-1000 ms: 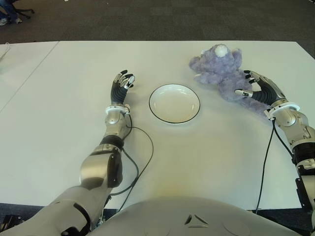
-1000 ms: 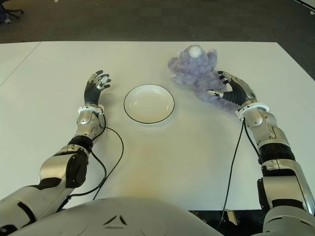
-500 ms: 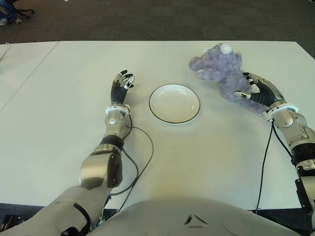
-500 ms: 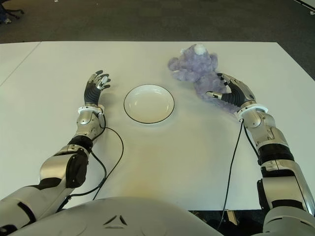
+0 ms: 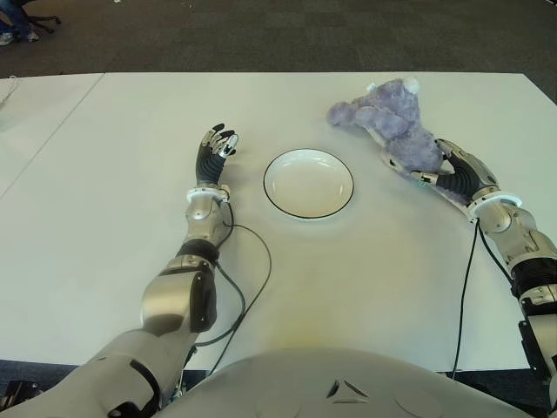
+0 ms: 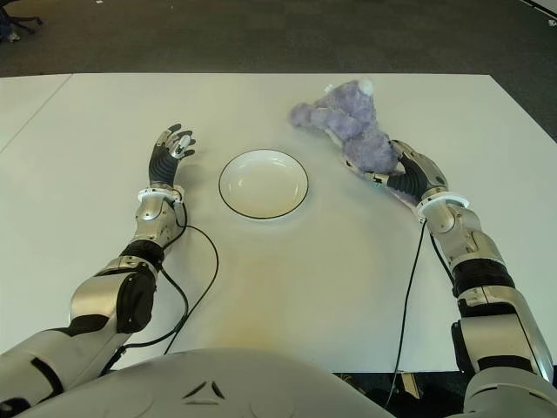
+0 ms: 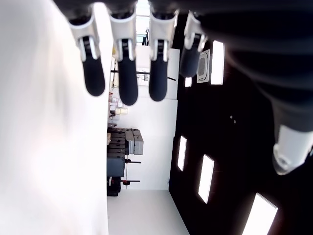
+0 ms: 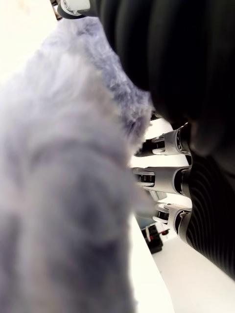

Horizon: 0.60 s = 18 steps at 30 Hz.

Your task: Put the doll into the plate.

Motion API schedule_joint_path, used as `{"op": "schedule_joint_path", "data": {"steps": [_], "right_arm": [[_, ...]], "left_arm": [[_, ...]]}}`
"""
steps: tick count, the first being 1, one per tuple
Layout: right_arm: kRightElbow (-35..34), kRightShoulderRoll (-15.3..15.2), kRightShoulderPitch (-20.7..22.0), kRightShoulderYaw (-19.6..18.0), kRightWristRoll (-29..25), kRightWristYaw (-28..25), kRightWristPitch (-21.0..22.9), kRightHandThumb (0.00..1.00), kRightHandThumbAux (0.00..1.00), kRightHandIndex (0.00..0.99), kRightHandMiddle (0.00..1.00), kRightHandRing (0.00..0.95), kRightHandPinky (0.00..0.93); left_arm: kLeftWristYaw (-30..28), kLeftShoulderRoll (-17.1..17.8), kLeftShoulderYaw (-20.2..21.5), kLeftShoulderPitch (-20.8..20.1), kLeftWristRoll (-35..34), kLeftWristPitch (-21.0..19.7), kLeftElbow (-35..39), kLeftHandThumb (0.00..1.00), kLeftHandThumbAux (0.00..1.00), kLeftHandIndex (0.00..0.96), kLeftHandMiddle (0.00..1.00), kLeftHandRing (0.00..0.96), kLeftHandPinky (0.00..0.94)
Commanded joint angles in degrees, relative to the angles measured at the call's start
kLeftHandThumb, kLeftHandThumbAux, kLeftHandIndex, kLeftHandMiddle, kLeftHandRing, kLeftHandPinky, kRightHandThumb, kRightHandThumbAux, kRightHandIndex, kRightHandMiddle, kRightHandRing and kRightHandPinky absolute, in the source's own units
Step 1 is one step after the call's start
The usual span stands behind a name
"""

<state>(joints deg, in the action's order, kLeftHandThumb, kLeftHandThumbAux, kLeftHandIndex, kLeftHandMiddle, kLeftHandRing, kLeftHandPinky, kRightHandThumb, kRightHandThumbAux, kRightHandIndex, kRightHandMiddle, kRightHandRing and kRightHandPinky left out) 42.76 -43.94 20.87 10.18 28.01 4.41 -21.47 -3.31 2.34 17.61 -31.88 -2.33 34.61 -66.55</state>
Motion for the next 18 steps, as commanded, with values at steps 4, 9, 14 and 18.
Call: {"op": "schedule_joint_path", "data": {"steps": [4,9,14,18], "right_arm": [[9.18,2.61,-0.90,4.77,4.82,1.47,2.50,0.212,0.330,0.000,0.000,0.000,0.000],[12.15,2.52,0.38,5.32,5.16,2.20,5.16,0.196,0.342,0.000,0.000,0.000,0.000],[12.40,1.71,0.44,5.08,4.50,2.72,5.46,0.193,0.365,0.000,0.000,0.000,0.000],[10.94,1.30,-0.38,4.34,3.65,3.02,5.85,0.204,0.393,0.000,0.000,0.000,0.000]], "left_arm": [[1.10,-3.41,0.95,12.47,-0.97,-4.90,-9.42,0.000,0.546,0.186,0.277,0.290,0.283],[1.21,-3.45,0.89,12.59,-0.93,-4.44,-9.30,0.000,0.546,0.182,0.272,0.293,0.295],[1.00,-3.48,1.00,12.68,-1.09,-4.32,-9.24,0.000,0.546,0.175,0.267,0.287,0.287],[1.02,-3.49,1.07,12.69,-1.18,-4.42,-9.21,0.000,0.548,0.176,0.274,0.287,0.278]]}}
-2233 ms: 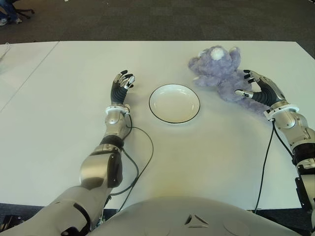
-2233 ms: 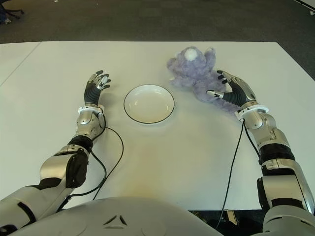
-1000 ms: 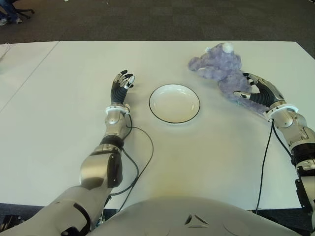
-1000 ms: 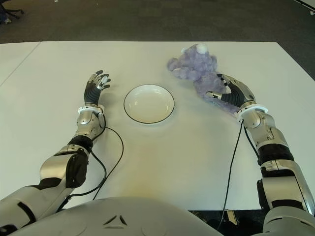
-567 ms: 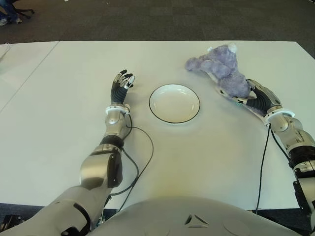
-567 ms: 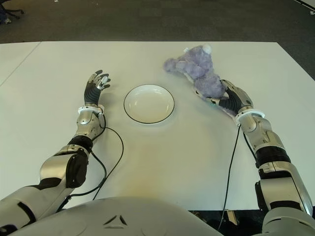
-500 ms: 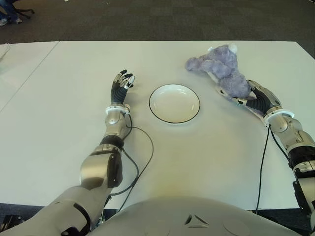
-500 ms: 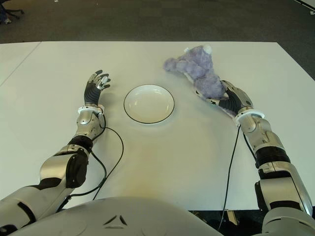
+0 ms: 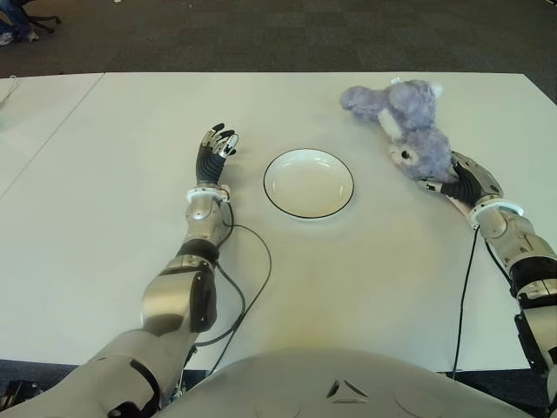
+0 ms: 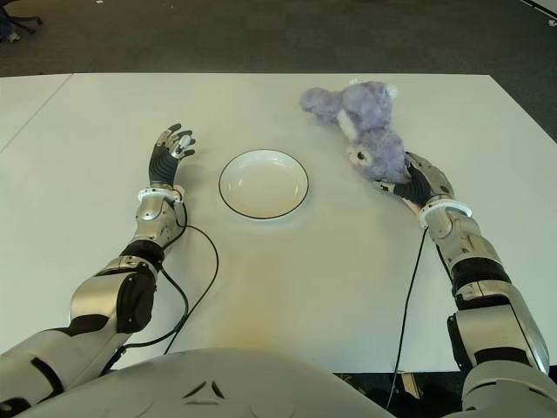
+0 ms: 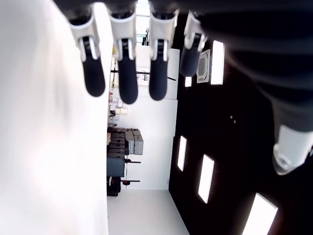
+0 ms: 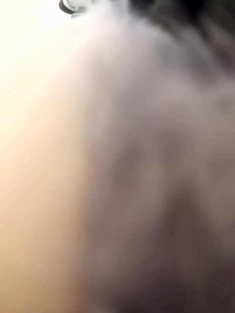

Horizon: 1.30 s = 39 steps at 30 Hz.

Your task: Put the doll into the plate.

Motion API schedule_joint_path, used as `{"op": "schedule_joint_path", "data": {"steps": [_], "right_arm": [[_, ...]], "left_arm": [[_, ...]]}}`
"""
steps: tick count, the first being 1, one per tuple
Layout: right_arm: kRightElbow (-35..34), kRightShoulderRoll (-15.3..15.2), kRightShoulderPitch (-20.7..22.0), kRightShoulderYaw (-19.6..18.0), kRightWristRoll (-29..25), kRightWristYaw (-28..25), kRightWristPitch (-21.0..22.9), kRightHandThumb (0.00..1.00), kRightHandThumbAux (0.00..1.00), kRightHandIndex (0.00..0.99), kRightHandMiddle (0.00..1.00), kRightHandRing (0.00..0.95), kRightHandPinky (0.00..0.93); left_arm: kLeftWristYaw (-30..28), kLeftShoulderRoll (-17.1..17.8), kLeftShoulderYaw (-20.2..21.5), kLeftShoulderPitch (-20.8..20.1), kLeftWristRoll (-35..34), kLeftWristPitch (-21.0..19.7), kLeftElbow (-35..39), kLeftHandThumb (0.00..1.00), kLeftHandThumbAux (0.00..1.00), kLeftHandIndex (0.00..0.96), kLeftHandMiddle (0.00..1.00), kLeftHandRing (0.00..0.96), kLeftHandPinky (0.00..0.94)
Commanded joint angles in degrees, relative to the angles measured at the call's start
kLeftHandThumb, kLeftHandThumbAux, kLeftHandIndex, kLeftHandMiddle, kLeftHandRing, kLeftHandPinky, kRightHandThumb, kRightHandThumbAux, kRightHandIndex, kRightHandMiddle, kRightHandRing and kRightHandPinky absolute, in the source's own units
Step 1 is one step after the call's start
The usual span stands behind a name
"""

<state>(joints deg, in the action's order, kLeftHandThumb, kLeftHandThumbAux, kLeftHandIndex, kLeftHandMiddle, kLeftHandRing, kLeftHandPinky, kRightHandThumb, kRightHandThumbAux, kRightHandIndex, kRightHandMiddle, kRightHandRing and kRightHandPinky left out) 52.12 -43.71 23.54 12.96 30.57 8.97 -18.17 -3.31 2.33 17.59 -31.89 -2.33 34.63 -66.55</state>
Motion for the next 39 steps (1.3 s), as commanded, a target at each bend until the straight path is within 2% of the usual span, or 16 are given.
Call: {"op": "schedule_joint_path", "data": {"steps": [1,22,29,30,31,32,33,34,35,36,37,39], "right_arm": [[1.33,1.08,-3.21,1.37,0.90,-1.43,2.64,0.211,0.401,0.000,0.000,0.000,0.000],[-1.20,1.97,-6.50,-0.57,-1.38,0.00,3.31,0.318,0.443,0.000,0.000,0.000,0.000],[-0.12,2.86,-7.10,-1.16,-2.29,4.64,0.23,0.281,0.499,0.002,0.000,0.000,0.029],[0.27,3.15,-7.12,-1.48,-2.58,5.86,-0.63,0.279,0.568,0.146,0.192,0.220,0.270],[0.70,3.65,-7.16,-2.17,-3.34,7.13,-1.69,0.280,0.579,0.170,0.225,0.257,0.311],[1.00,3.96,-7.16,-2.61,-3.86,7.89,-2.36,0.573,0.687,0.349,0.378,0.404,0.455],[1.24,4.45,-7.16,-3.40,-4.79,8.57,-3.07,0.647,0.714,0.395,0.417,0.442,0.493],[1.46,4.78,-7.13,-3.92,-5.41,9.06,-3.61,0.673,0.717,0.414,0.506,0.521,0.573],[1.54,5.43,-7.17,-4.96,-6.53,9.97,-4.32,0.677,0.717,0.418,0.521,0.535,0.586],[1.63,5.88,-7.19,-5.67,-7.28,10.63,-4.86,0.686,0.717,0.424,0.602,0.621,0.688],[1.43,6.34,-7.27,-6.32,-7.92,11.33,-5.31,0.690,0.716,0.427,0.639,0.657,0.729],[1.03,6.90,-7.41,-7.01,-8.57,12.24,-5.90,0.692,0.716,0.429,0.659,0.676,0.750]], "left_arm": [[1.00,-3.51,1.11,12.69,-1.21,-4.41,-9.20,0.000,0.547,0.177,0.273,0.286,0.277],[1.29,-3.61,1.32,12.83,-1.42,-4.18,-9.08,0.000,0.540,0.173,0.267,0.285,0.279],[1.60,-3.59,1.16,12.92,-1.24,-4.32,-9.07,0.000,0.544,0.183,0.271,0.285,0.278],[1.69,-3.56,1.05,12.94,-1.12,-4.31,-9.07,0.000,0.543,0.191,0.277,0.292,0.290],[1.54,-3.57,1.08,12.93,-1.17,-4.31,-9.06,0.000,0.543,0.193,0.278,0.294,0.292],[1.40,-3.57,1.12,12.93,-1.23,-4.31,-9.06,0.000,0.541,0.195,0.278,0.295,0.292],[1.17,-3.58,1.20,12.89,-1.35,-4.43,-9.06,0.000,0.541,0.195,0.279,0.296,0.292],[1.03,-3.57,1.25,12.87,-1.42,-4.52,-9.06,0.000,0.539,0.194,0.278,0.295,0.289],[1.06,-3.58,1.24,12.87,-1.40,-4.42,-9.07,0.000,0.538,0.194,0.278,0.294,0.288],[1.10,-3.59,1.23,12.87,-1.38,-4.33,-9.07,0.000,0.534,0.191,0.280,0.296,0.291],[1.07,-3.63,1.30,12.89,-1.44,-4.14,-9.06,0.000,0.534,0.190,0.281,0.297,0.292],[0.91,-3.69,1.47,12.91,-1.64,-3.94,-9.04,0.000,0.535,0.190,0.282,0.297,0.293]]}}
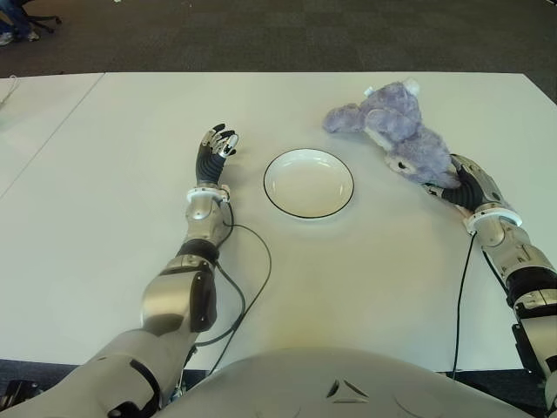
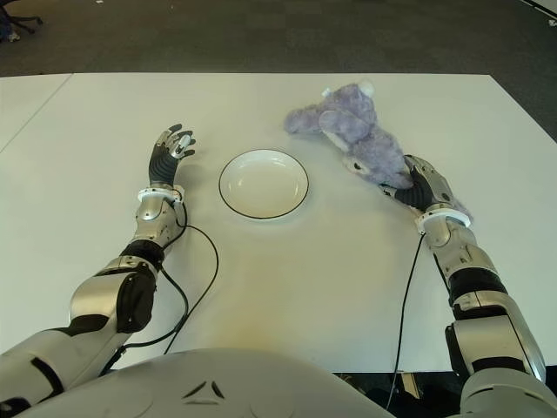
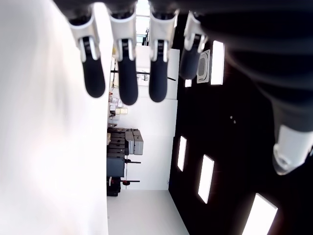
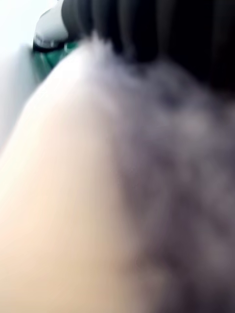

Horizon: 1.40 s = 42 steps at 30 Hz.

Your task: Put the doll into the plate.

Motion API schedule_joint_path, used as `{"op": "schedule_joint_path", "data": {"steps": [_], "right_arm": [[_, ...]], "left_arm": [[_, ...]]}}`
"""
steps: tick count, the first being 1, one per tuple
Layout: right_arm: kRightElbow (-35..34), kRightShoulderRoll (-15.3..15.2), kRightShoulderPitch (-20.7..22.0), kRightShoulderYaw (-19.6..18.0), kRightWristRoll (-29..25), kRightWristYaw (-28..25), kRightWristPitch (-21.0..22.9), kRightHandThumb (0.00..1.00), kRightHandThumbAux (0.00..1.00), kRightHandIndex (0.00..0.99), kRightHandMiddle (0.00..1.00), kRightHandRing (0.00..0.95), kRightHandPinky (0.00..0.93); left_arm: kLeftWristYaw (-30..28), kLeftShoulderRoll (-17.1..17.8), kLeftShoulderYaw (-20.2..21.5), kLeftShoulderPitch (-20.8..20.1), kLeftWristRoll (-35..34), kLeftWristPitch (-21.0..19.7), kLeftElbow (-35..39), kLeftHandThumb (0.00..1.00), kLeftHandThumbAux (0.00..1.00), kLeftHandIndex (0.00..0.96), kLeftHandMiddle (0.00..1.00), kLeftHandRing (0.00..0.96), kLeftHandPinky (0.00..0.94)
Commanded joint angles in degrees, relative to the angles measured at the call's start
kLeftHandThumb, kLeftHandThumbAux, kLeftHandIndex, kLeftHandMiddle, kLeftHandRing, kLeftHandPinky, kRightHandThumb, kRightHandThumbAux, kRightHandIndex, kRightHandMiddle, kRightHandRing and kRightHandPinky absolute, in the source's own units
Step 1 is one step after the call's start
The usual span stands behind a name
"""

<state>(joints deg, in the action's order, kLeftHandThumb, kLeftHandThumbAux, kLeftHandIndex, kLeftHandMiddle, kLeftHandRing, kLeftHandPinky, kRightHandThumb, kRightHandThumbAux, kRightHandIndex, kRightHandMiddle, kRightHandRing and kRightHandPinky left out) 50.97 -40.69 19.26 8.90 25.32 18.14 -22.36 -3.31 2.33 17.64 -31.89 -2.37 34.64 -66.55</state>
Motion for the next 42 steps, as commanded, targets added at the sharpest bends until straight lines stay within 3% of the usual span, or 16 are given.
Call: {"op": "schedule_joint_path", "data": {"steps": [1,7,14,21,42], "right_arm": [[2.12,4.08,-3.14,-3.16,-3.44,3.38,-1.95,0.693,0.716,0.431,0.677,0.691,0.761],[-3.89,5.81,-5.41,-4.88,-4.73,5.14,-4.05,0.696,0.715,0.438,0.785,0.789,0.822],[-1.81,5.96,-5.10,-5.72,-3.73,8.92,-11.13,0.695,0.716,0.440,0.834,0.837,0.846],[0.08,5.53,-4.25,-5.68,-2.59,11.52,-15.07,0.695,0.718,0.439,0.849,0.852,0.845],[1.86,4.64,-3.70,-8.76,-5.22,10.53,-19.20,0.693,0.719,0.438,0.844,0.841,0.833]], "left_arm": [[0.85,-3.72,1.49,12.91,-1.68,-3.93,-9.04,0.000,0.537,0.191,0.281,0.298,0.292],[0.72,-3.77,1.64,12.81,-1.80,-4.19,-9.13,0.000,0.557,0.194,0.277,0.298,0.302],[1.25,-3.69,0.99,12.87,-1.00,-3.85,-9.18,0.000,0.564,0.198,0.280,0.299,0.295],[1.30,-3.80,0.94,12.75,-0.98,-4.05,-9.20,0.000,0.561,0.189,0.281,0.299,0.296],[1.22,-3.99,1.09,12.45,-1.16,-4.20,-9.33,0.000,0.550,0.194,0.282,0.308,0.315]]}}
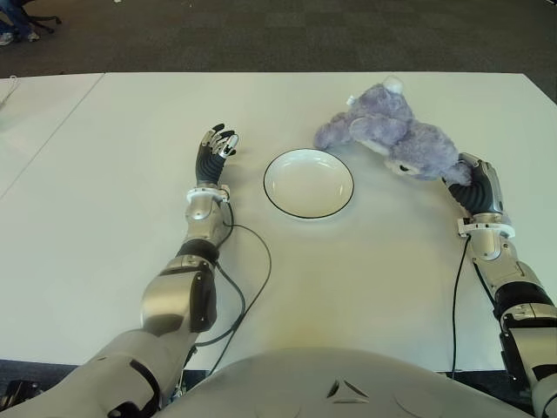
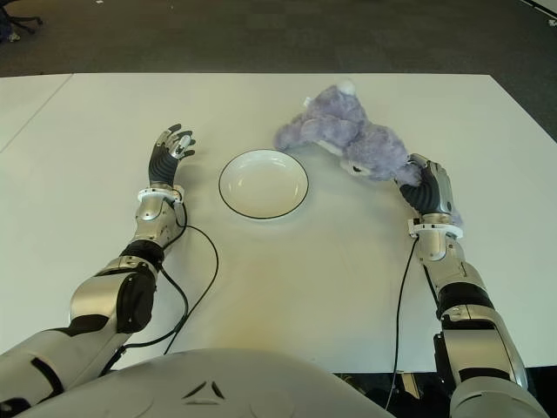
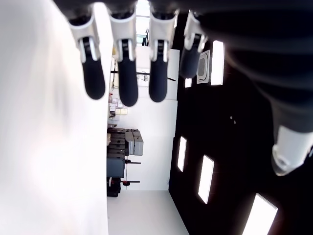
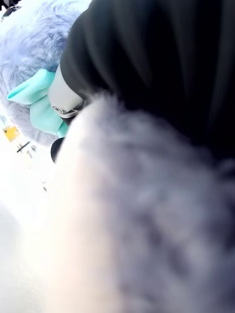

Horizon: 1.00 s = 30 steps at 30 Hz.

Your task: Put the doll into the plate.

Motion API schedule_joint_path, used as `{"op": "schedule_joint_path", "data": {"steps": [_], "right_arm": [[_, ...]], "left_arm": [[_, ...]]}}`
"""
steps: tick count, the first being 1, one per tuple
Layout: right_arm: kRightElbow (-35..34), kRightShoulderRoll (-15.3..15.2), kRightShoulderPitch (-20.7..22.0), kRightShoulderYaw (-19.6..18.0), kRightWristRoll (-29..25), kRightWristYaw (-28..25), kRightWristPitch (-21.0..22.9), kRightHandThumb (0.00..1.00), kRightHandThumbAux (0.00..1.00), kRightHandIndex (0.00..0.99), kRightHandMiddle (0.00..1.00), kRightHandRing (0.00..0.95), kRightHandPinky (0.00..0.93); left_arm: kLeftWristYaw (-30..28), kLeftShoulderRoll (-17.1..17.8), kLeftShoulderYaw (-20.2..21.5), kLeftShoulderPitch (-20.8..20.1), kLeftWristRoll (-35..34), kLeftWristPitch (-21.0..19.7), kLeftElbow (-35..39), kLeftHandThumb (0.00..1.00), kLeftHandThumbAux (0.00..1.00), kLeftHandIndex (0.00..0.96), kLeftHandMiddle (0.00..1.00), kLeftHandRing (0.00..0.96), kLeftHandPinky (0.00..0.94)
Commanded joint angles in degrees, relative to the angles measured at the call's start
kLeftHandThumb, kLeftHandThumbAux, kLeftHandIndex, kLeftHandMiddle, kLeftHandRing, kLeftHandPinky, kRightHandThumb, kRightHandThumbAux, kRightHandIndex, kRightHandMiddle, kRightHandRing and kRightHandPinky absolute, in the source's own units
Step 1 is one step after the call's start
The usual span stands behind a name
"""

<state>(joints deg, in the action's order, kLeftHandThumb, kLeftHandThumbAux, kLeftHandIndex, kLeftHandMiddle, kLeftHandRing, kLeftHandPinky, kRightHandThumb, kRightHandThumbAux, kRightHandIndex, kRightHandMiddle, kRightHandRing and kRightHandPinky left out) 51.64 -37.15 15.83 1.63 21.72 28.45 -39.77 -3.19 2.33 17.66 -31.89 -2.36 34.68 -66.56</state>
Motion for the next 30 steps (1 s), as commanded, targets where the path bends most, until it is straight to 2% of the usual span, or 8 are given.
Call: {"op": "schedule_joint_path", "data": {"steps": [1,8,22,26,30], "right_arm": [[1.27,1.06,-0.22,-1.55,-1.46,0.42,-1.73,0.693,0.719,0.438,0.843,0.840,0.833],[1.62,1.16,0.08,-1.90,-1.15,0.80,-1.47,0.693,0.720,0.438,0.843,0.840,0.832],[0.89,1.72,-0.08,-3.38,-3.91,-0.95,-5.39,0.690,0.721,0.438,0.851,0.857,0.824],[-4.39,2.72,-1.53,-4.77,-5.84,-1.77,-6.84,0.691,0.720,0.438,0.856,0.856,0.835],[-11.94,3.87,-2.94,-5.84,-7.42,-2.97,-5.49,0.694,0.719,0.438,0.853,0.851,0.837]], "left_arm": [[1.12,-4.00,1.07,12.43,-1.16,-4.25,-9.33,0.000,0.551,0.197,0.283,0.310,0.316],[1.20,-4.05,1.10,12.36,-1.15,-4.10,-9.36,0.000,0.557,0.199,0.276,0.303,0.302],[0.91,-3.91,1.11,12.37,-1.14,-4.18,-9.43,0.000,0.558,0.185,0.278,0.306,0.310],[0.63,-3.85,1.11,12.35,-1.17,-4.34,-9.44,0.000,0.554,0.197,0.283,0.308,0.311],[0.82,-3.77,0.99,12.26,-1.02,-4.45,-9.44,0.000,0.551,0.204,0.278,0.302,0.300]]}}
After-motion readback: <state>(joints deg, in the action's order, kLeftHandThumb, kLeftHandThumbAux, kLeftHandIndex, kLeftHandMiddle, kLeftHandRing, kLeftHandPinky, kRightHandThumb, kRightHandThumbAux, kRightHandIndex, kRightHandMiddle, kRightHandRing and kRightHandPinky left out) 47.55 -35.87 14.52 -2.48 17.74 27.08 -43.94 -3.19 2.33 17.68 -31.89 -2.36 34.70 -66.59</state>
